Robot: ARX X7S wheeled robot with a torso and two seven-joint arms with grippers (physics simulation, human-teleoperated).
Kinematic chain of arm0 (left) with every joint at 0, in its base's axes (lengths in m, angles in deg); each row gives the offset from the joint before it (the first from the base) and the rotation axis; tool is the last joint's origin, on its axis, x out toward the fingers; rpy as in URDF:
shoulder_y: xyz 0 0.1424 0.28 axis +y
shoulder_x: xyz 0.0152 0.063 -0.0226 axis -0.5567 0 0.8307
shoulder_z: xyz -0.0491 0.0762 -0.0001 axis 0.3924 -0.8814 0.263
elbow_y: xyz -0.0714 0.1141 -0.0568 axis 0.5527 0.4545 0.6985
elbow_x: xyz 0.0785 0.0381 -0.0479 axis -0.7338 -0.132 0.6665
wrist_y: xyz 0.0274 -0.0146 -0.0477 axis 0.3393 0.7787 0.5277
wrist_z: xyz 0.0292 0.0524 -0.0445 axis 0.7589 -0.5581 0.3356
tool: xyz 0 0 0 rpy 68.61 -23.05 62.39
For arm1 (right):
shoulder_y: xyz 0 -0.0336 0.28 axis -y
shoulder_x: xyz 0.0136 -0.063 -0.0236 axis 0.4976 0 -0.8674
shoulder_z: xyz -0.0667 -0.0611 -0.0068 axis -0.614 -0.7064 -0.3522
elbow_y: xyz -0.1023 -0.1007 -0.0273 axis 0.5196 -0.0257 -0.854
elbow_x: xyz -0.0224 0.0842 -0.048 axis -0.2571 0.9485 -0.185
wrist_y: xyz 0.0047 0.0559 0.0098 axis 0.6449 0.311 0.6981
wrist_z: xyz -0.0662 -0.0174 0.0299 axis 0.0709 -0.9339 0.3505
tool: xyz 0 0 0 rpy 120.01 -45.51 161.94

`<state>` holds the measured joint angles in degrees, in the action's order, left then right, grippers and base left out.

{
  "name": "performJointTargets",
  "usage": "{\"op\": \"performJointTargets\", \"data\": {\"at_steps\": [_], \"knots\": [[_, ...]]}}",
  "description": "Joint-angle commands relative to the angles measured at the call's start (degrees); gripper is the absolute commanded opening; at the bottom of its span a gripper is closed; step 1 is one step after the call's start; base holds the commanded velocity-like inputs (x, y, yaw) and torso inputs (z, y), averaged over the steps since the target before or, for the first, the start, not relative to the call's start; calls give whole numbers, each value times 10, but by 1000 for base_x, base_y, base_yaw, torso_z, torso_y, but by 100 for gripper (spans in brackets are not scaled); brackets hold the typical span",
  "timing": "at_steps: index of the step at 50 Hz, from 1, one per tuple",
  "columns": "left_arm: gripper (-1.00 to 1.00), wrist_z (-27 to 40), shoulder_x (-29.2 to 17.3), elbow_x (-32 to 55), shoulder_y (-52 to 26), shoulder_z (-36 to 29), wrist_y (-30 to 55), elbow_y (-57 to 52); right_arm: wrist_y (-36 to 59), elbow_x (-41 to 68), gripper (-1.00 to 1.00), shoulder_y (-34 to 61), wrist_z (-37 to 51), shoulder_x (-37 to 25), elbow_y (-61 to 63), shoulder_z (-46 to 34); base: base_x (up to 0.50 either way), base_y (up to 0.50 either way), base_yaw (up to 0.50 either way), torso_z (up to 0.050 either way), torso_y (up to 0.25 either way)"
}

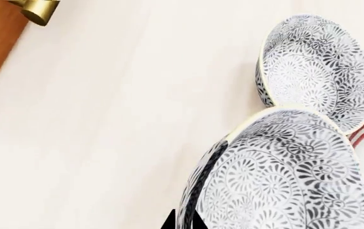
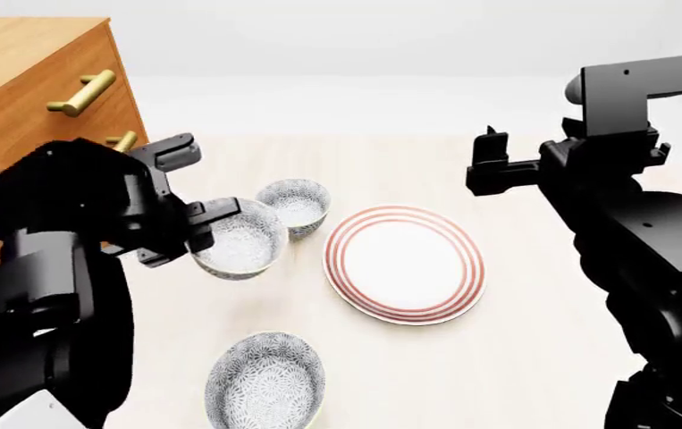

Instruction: Stack the bowl in the middle on the bowl at the back.

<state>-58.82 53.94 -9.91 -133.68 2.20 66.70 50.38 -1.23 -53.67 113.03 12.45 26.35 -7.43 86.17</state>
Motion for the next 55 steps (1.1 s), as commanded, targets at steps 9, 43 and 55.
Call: {"op": "performJointTargets", "data": {"at_steps": [9, 43, 55], "knots": [[-100, 674, -111, 939, 94, -77, 76, -127, 0, 5, 100, 1, 7, 6, 8, -2, 0, 0, 0, 0, 0], [-100, 658, -362, 1364, 248, -446, -234, -486, 10, 21, 100, -32, 20, 14, 59, 18, 0, 0, 0, 0, 0], [-100, 646, -384, 1388, 254, -466, -259, -526, 8, 23, 100, -36, 22, 14, 61, 20, 0, 0, 0, 0, 1]]}}
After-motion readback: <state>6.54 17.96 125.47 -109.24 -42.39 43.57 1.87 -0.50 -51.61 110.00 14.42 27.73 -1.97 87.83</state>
